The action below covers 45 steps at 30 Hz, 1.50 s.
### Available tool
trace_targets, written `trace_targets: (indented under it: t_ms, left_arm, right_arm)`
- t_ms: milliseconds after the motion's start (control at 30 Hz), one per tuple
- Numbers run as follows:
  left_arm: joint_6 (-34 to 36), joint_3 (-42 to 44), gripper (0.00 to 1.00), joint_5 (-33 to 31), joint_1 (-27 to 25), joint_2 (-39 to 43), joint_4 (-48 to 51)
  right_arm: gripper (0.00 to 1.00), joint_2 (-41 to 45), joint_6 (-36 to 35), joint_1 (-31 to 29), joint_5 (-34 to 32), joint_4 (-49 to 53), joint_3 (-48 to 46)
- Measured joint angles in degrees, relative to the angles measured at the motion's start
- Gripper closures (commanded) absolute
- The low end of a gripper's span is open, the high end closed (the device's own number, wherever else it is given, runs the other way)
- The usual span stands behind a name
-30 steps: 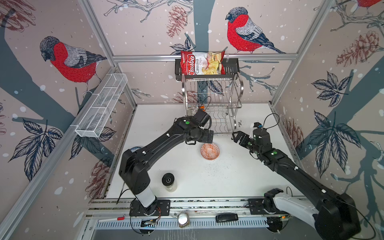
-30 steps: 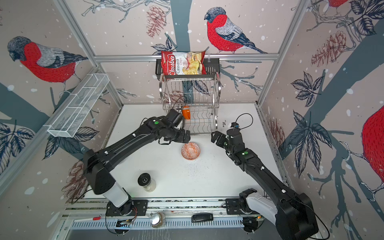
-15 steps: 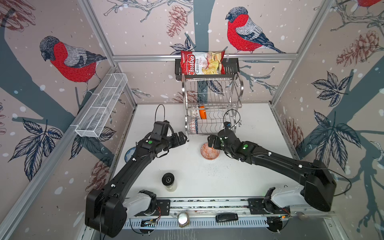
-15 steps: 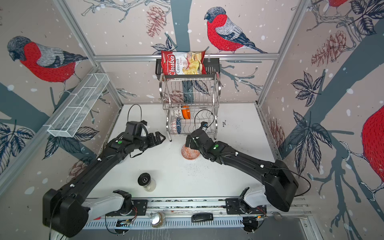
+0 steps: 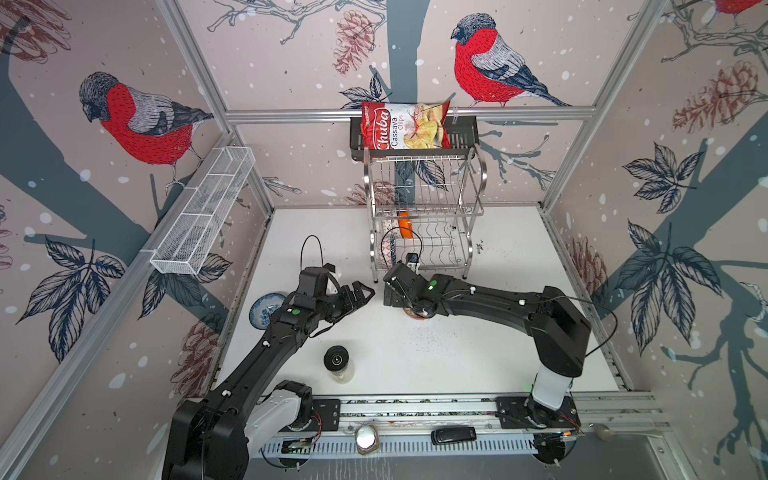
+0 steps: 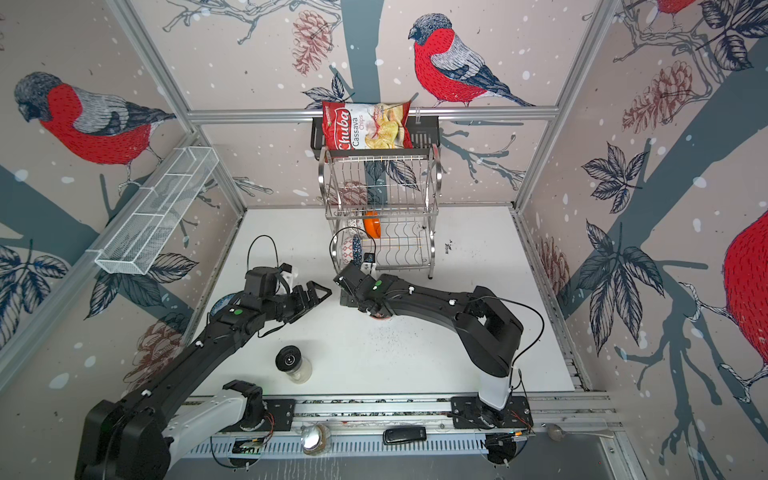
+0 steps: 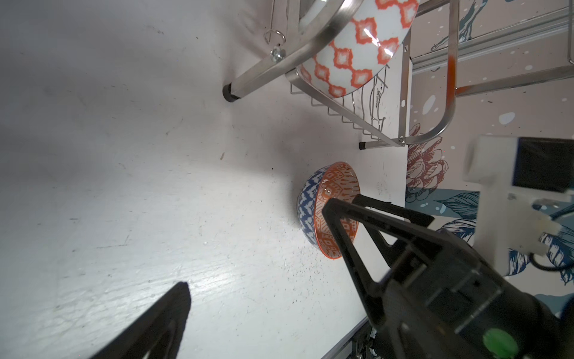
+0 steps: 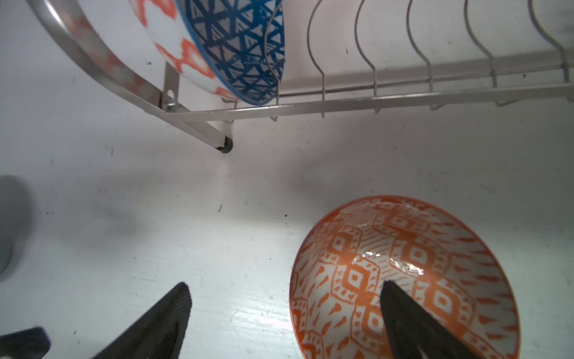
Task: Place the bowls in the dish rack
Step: 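Grasp the patterned bowl rim with the right gripper while the left gripper draws back, then lift the patterned bowl with the right gripper and carry it to the rack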
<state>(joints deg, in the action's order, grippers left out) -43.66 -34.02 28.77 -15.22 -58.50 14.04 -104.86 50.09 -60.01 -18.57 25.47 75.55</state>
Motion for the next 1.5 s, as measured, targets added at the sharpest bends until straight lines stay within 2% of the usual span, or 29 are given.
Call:
trace_targets:
  t_ms: [400, 600, 800, 1000, 1333, 1500]
  left_arm:
    - [-1.33, 1.44, 0.03, 3.63, 5.66, -2.29, -1.81]
    - [-1.44, 1.51, 0.03, 5.7, 6.64, -4.04, -2.67]
    - [-0.98, 0.02, 0.03, 6.73, 6.86, -5.95, -2.8]
    - [-1.38, 1.11, 0.03, 7.69, 6.91, -6.4, -4.17]
    - [-2.91, 1.84, 0.03, 8.96, 6.93, -6.73, -7.41]
    - [-4.13, 2.49, 0.03, 9.14, 6.95, -7.1, -8.81]
  right_arm:
    - [0.26, -6.69, 0.7, 0.46, 3.65, 1.38, 4.09]
    - [0.34, -9.51, -0.48, 0.46, 4.02, 2.67, 7.43]
    - [0.48, -9.53, -0.5, 0.48, 4.0, 3.32, 6.97]
    - [0.54, -9.42, -0.68, 0.48, 4.0, 3.8, 6.23]
    - [0.71, -8.17, -2.23, 1.73, 3.98, 6.19, 5.66]
    - [0.73, -7.17, -2.64, 2.56, 4.02, 6.34, 4.59]
